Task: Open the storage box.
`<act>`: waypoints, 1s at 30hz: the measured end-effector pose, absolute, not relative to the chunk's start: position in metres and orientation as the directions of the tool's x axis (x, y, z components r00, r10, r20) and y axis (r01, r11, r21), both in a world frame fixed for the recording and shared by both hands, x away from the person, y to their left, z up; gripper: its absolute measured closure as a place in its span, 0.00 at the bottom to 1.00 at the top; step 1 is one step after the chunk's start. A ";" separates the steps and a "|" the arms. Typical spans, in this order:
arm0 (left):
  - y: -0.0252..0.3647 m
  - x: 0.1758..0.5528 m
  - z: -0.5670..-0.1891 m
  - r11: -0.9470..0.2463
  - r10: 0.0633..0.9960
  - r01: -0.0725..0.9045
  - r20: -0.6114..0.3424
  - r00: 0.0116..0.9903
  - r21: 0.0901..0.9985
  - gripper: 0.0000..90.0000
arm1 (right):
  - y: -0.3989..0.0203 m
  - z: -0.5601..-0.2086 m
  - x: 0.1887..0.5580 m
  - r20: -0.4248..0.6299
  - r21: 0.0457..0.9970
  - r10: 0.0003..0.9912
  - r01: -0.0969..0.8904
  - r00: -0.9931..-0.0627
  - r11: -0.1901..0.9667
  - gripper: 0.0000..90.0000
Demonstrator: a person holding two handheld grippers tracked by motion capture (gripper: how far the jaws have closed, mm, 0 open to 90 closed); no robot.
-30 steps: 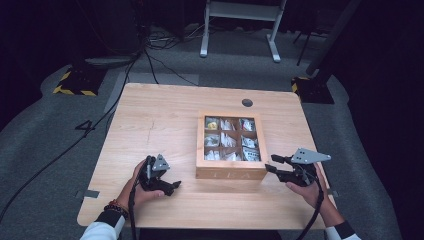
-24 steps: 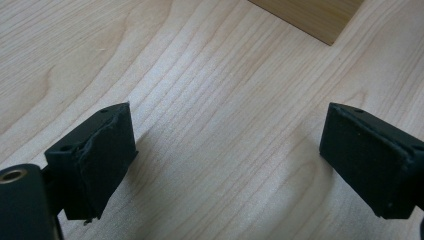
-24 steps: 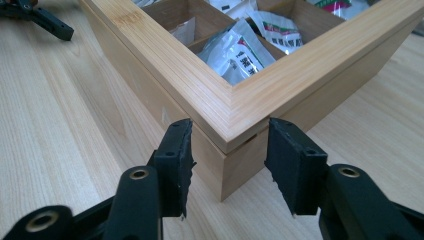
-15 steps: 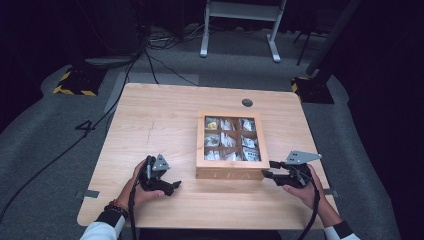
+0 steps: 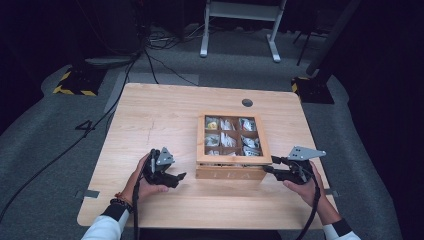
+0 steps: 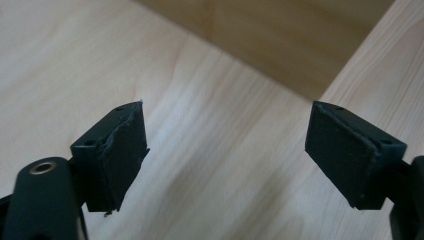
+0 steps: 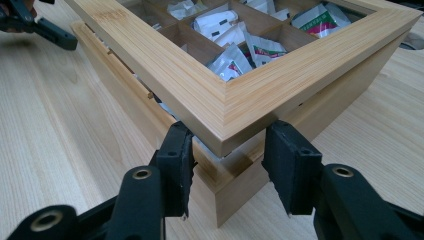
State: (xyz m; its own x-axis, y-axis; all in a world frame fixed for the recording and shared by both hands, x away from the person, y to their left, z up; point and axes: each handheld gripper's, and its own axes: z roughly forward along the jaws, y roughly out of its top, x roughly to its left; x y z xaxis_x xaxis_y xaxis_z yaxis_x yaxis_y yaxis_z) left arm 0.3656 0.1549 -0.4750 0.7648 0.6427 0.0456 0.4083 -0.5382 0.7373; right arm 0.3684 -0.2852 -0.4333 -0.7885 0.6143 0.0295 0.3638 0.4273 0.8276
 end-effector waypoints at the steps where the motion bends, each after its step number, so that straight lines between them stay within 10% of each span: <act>1: 0.152 0.366 -0.471 -0.539 0.638 0.389 0.060 0.768 0.747 0.20 | -0.285 -0.433 0.369 0.028 0.829 0.615 0.362 -0.788 0.426 0.61; 30: 0.117 0.373 -0.410 -0.504 0.581 0.157 0.200 0.789 0.849 0.30 | -0.285 -0.411 0.377 0.049 0.859 0.644 0.362 -0.763 0.364 0.61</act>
State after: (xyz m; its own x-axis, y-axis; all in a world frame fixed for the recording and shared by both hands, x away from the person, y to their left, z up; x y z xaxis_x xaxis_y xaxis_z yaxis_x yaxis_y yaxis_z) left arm 0.3727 0.1169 -0.4099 0.7891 0.5809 0.1996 0.1565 -0.5044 0.8492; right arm 0.3771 -0.2852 -0.4109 -0.7635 0.6440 0.0488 0.3616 0.3636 0.8585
